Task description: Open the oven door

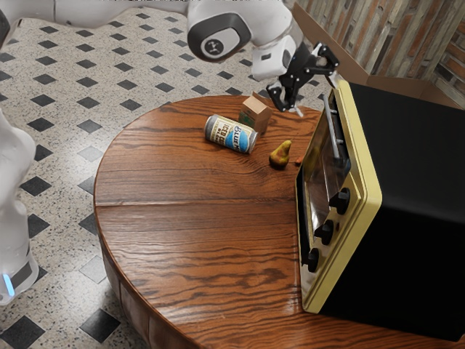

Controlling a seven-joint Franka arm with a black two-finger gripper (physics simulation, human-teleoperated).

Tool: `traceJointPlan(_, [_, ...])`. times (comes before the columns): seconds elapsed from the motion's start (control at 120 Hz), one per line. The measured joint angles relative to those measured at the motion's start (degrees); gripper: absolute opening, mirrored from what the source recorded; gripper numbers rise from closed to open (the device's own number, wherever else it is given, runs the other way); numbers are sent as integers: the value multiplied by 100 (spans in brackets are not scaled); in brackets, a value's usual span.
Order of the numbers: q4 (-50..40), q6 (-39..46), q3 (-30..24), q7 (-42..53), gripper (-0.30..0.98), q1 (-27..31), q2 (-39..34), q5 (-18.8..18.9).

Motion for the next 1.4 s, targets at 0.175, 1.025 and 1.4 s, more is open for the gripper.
traceJointPlan(0.175, [-326, 518, 21, 398, 69, -53, -169, 156])
traceJointPlan(1.025, [-900, 1371, 30, 1265, 69, -150, 97, 212])
traceJointPlan(1.4, [-885, 1427, 30, 1379, 69, -178, 316, 191])
